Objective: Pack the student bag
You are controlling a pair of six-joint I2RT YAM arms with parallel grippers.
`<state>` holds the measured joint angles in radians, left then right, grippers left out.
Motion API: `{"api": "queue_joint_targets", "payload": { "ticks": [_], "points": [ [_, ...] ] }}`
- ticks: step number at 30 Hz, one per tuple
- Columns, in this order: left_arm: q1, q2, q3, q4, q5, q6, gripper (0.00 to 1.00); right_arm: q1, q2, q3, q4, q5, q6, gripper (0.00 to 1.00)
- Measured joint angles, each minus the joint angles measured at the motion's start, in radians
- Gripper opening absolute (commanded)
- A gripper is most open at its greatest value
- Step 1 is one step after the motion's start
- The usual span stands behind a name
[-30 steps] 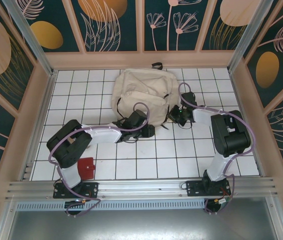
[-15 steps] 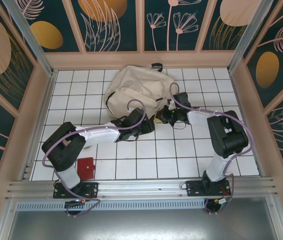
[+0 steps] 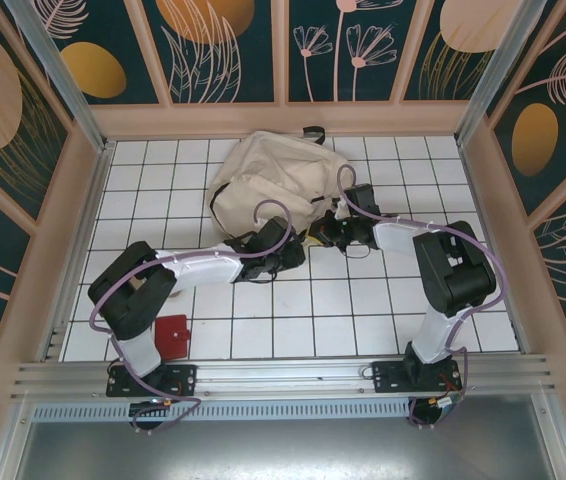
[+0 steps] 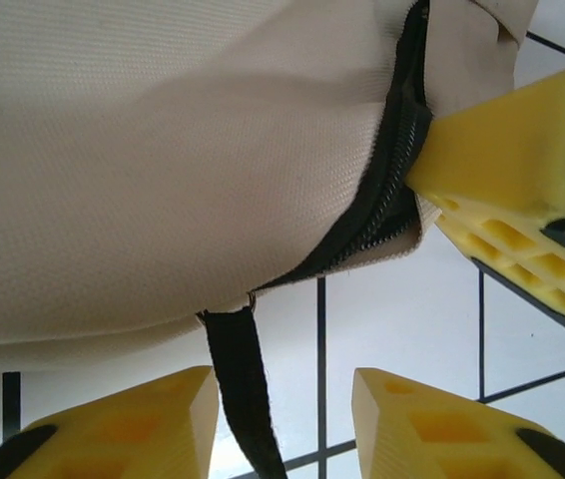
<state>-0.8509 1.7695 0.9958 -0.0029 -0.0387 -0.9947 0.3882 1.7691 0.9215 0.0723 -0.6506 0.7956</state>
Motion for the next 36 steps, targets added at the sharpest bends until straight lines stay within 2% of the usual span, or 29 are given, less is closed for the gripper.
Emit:
{"api": "queue_joint_targets", "payload": {
  "ticks": [3, 4, 13, 19, 36],
  "points": [
    [0.010, 0.002, 0.000, -0.006, -0.023, -0.008, 0.10, 0.000, 0.000, 0.000, 0.000, -0.002, 0.000, 0.00],
    [0.015, 0.003, 0.000, -0.011, -0.033, -0.009, 0.01, 0.000, 0.000, 0.000, -0.001, -0.001, 0.000, 0.00],
    [0.032, -0.051, -0.043, -0.026, -0.074, 0.003, 0.00, 0.022, 0.000, 0.009, -0.078, 0.114, -0.031, 0.00],
    [0.060, -0.114, -0.097, 0.007, -0.046, 0.006, 0.00, 0.035, 0.000, 0.024, -0.080, 0.118, -0.031, 0.00],
    [0.085, -0.121, -0.113, 0.020, -0.007, 0.005, 0.00, 0.038, -0.014, 0.010, -0.069, 0.140, -0.023, 0.00]
  ]
}}
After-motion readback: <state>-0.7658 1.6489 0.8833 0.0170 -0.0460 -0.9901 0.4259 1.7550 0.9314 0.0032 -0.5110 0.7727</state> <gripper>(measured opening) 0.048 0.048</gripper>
